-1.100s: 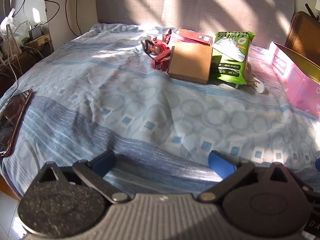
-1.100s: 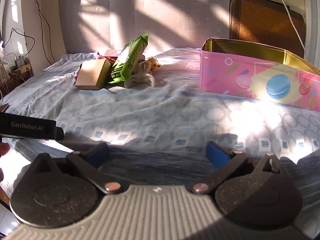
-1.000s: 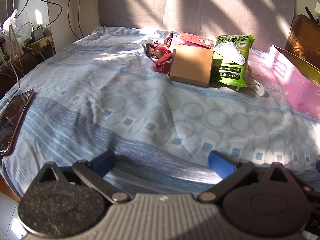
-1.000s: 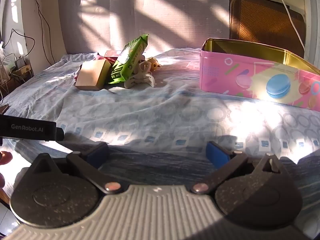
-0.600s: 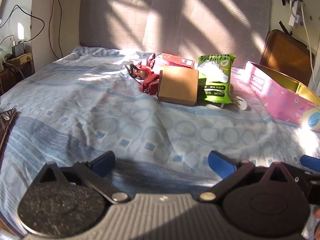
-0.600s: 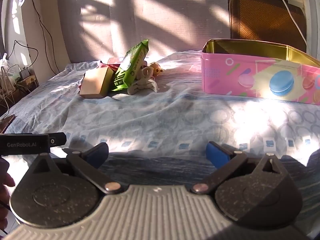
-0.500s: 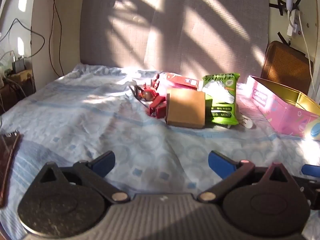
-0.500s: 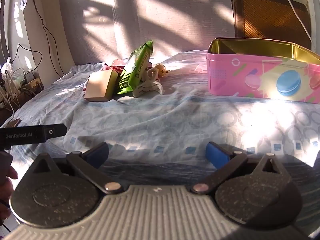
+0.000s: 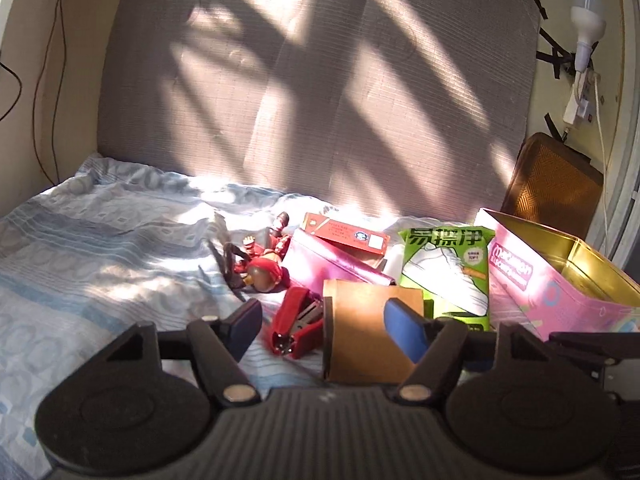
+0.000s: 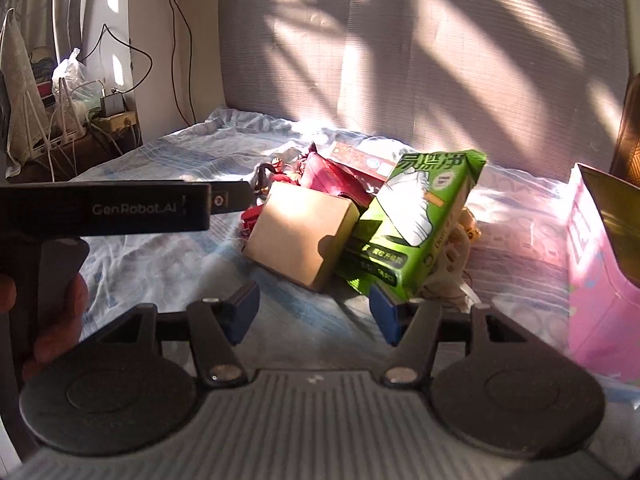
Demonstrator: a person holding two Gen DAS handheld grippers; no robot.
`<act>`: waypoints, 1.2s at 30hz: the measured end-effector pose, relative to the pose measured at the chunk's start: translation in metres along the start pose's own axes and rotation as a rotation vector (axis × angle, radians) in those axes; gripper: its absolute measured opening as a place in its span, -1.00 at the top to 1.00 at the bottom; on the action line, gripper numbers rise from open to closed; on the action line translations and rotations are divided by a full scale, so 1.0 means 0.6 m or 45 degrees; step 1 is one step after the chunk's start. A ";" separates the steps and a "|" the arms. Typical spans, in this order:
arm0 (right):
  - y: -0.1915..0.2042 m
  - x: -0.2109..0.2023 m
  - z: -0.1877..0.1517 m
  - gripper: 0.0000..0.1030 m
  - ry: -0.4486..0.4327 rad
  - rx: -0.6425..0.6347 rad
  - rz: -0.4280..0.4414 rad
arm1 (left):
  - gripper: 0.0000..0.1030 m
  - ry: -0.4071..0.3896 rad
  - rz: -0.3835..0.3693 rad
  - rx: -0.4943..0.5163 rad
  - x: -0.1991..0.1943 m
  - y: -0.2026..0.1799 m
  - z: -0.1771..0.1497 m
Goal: Organize rigid objects
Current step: 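Reach the left gripper to the brown cardboard box and grasp it, then lower the brown box into the pink tin and open the left gripper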
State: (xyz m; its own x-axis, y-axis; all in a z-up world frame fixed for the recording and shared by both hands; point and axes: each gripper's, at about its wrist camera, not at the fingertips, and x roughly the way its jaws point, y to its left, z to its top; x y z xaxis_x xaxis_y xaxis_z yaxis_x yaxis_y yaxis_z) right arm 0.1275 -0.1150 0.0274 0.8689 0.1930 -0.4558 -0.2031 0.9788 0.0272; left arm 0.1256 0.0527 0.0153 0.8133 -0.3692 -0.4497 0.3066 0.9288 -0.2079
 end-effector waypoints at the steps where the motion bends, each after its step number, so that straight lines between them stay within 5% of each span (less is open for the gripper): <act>1: 0.000 0.012 0.002 -0.20 0.016 0.007 0.003 | -0.29 0.035 -0.005 -0.003 0.015 0.000 0.003; 4: 0.007 0.037 0.005 -0.20 0.028 -0.019 -0.013 | -0.26 0.082 -0.062 -0.060 0.047 0.004 0.001; 6: 0.012 0.043 0.002 -0.15 0.028 -0.030 -0.003 | 0.09 0.105 -0.166 -0.076 0.048 -0.003 -0.002; 8: 0.022 0.041 0.002 -0.11 0.023 -0.039 -0.031 | 0.09 0.099 -0.141 -0.026 0.039 -0.016 -0.007; 14: 0.002 -0.030 -0.023 -0.10 -0.013 0.013 -0.037 | 0.13 0.161 -0.271 -0.115 0.002 -0.052 -0.022; 23: -0.094 -0.138 -0.107 -0.10 0.002 0.226 -0.181 | 0.05 0.261 -0.406 0.128 0.016 -0.235 -0.067; 32: -0.187 -0.206 -0.052 -0.10 -0.344 0.203 -0.449 | -0.07 0.034 -0.589 0.186 0.055 -0.362 0.054; 36: -0.246 -0.177 -0.039 -0.11 -0.365 0.172 -0.562 | -0.10 0.082 -0.594 0.145 0.135 -0.406 0.074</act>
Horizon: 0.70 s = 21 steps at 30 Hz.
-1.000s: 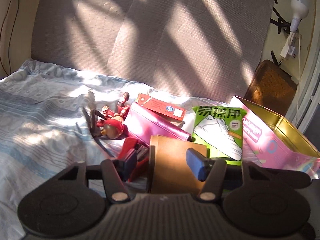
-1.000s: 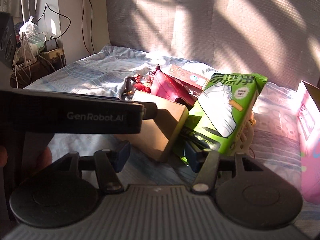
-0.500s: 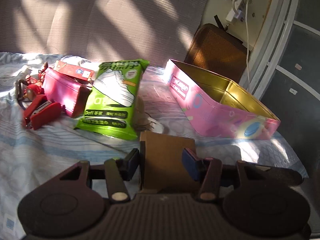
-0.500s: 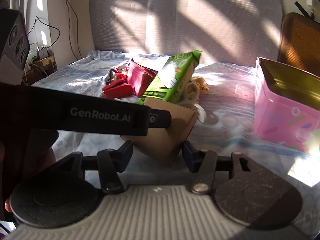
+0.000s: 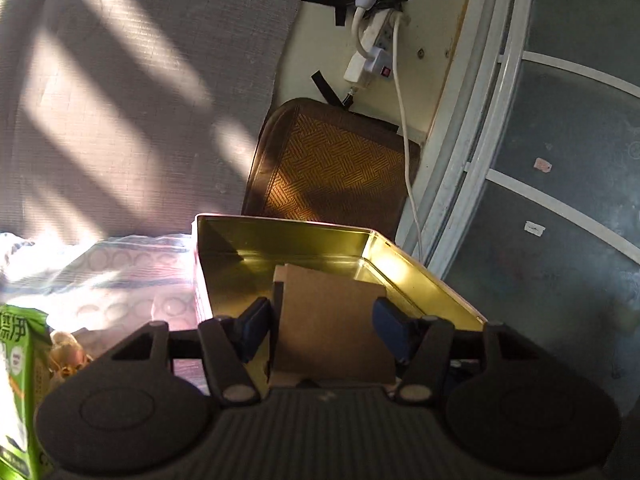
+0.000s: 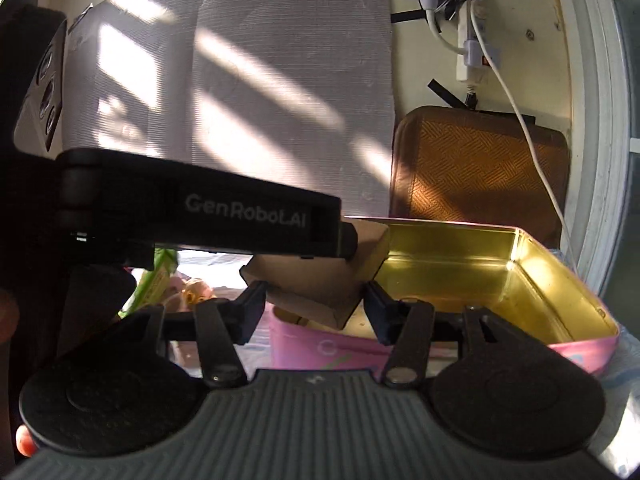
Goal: Organize rigid objects
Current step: 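Lower the brown box into the pink tin and open the left gripper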
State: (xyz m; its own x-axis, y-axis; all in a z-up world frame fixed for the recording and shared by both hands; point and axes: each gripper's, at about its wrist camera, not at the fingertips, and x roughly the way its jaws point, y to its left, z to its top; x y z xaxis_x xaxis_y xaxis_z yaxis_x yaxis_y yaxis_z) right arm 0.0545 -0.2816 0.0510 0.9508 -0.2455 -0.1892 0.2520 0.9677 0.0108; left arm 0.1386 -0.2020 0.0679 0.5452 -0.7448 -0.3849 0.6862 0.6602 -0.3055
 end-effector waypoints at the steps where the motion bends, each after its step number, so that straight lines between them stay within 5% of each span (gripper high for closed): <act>1: -0.005 0.013 -0.003 -0.10 0.014 0.005 -0.025 | -0.08 0.040 -0.001 -0.019 0.024 0.003 0.000; 5: -0.033 0.033 -0.030 -0.07 0.041 0.029 -0.130 | -0.02 0.183 -0.006 -0.094 0.084 0.012 -0.019; 9: -0.042 0.013 -0.035 -0.09 0.022 0.059 -0.146 | -0.01 0.179 0.038 -0.021 0.079 -0.008 -0.030; 21: 0.023 -0.064 -0.062 -0.22 -0.047 0.095 -0.013 | -0.10 0.001 0.085 0.078 -0.089 0.004 -0.043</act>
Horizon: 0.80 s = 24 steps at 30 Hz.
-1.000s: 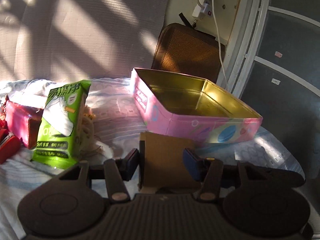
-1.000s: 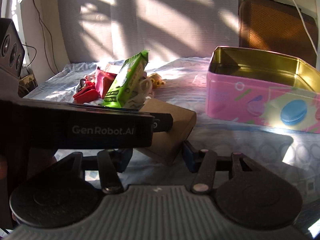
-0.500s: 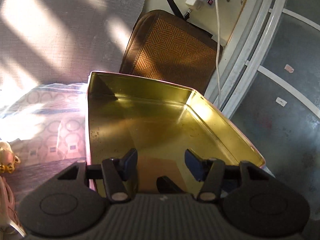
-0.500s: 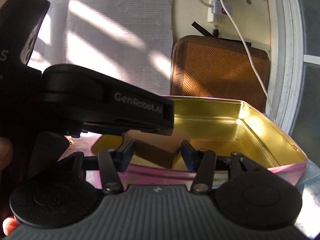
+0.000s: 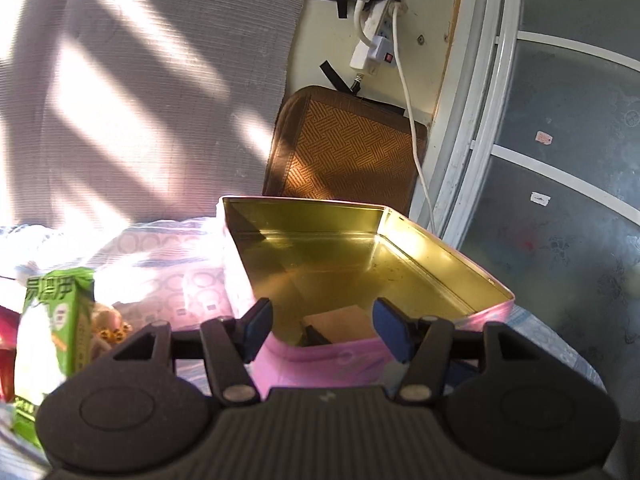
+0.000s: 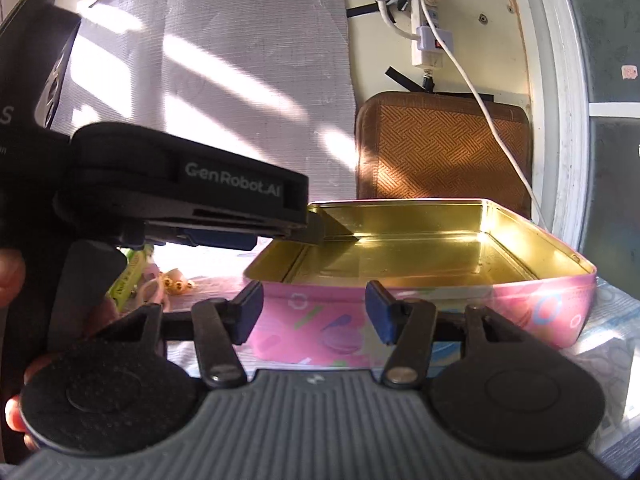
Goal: Organize rigid objects
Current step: 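Grasp the green Dafi wipes pack with the right gripper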
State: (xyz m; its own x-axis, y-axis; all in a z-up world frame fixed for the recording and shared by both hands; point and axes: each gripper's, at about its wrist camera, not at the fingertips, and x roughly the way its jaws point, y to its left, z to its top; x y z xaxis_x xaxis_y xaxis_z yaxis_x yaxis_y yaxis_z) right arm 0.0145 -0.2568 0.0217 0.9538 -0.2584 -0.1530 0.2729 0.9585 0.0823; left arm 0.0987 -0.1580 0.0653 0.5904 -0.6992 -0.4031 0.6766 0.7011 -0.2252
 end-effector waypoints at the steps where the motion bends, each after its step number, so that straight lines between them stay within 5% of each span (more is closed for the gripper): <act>1: 0.010 0.002 -0.002 -0.24 0.016 -0.012 0.022 | -0.10 -0.010 0.016 0.003 -0.015 0.012 -0.008; 13: 0.082 0.065 -0.028 -0.30 0.316 0.018 0.205 | -0.21 0.034 0.423 -0.083 -0.114 0.200 -0.103; 18: 0.104 0.089 -0.030 -0.30 0.405 -0.016 0.224 | -0.36 0.070 0.439 -0.414 -0.109 0.275 -0.103; 24: 0.112 0.086 -0.036 -0.32 0.419 -0.061 0.230 | -0.40 0.070 0.454 -0.389 -0.108 0.266 -0.105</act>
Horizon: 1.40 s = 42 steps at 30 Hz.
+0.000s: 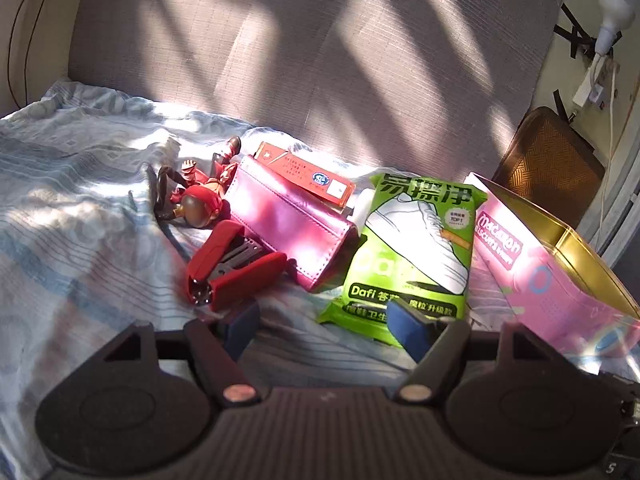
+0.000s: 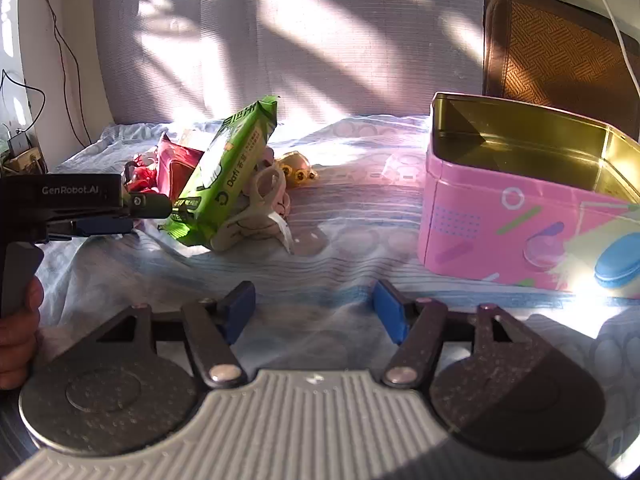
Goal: Organize rigid objects
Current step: 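Grasp the green Dafi wipes pack with the right gripper, then carry the green pack into the pink tin and release it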
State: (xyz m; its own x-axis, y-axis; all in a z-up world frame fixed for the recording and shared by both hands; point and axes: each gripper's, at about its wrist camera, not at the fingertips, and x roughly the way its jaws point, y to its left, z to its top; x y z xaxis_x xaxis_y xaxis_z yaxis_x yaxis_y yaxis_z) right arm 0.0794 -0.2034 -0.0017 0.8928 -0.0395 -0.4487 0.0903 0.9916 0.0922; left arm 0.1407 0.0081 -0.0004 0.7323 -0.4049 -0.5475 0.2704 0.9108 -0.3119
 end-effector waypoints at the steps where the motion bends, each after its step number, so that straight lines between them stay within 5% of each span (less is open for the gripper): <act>1: 0.001 0.000 0.001 -0.32 0.002 -0.006 -0.003 | -0.40 -0.007 0.011 0.015 -0.002 -0.004 -0.002; 11: -0.002 -0.008 -0.003 -0.32 -0.008 -0.022 -0.014 | -0.44 -0.141 0.122 0.028 -0.036 -0.001 -0.015; 20: 0.031 0.014 0.037 -0.32 -0.113 -0.065 0.100 | -0.48 -0.188 0.078 -0.041 -0.041 0.019 -0.008; 28: -0.009 0.110 0.142 -0.30 -0.060 0.293 0.278 | -0.47 -0.185 0.038 -0.102 -0.037 0.033 -0.006; 29: -0.013 0.124 0.155 -0.15 -0.038 0.346 0.304 | -0.47 -0.186 0.033 -0.089 -0.038 0.030 -0.007; 30: -0.015 0.133 0.163 0.29 -0.018 0.367 0.316 | -0.47 -0.188 0.033 -0.078 -0.038 0.028 -0.007; 32: -0.014 0.136 0.170 0.45 0.001 0.388 0.329 | -0.48 -0.191 0.026 -0.067 -0.039 0.025 -0.008; 37: -0.030 0.046 0.120 0.56 -0.033 0.382 0.367 | -0.48 -0.184 0.006 -0.070 -0.039 0.027 -0.008; 42: -0.100 -0.096 -0.009 0.55 -0.116 0.445 0.267 | -0.48 -0.178 -0.050 0.019 -0.041 0.008 -0.013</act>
State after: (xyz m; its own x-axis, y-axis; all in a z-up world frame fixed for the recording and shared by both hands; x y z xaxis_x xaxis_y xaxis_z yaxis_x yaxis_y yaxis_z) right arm 0.0204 -0.2602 0.0139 0.9417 0.1327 -0.3093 0.0327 0.8786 0.4764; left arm 0.1193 0.0219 0.0055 0.8008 -0.4259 -0.4211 0.3090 0.8961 -0.3186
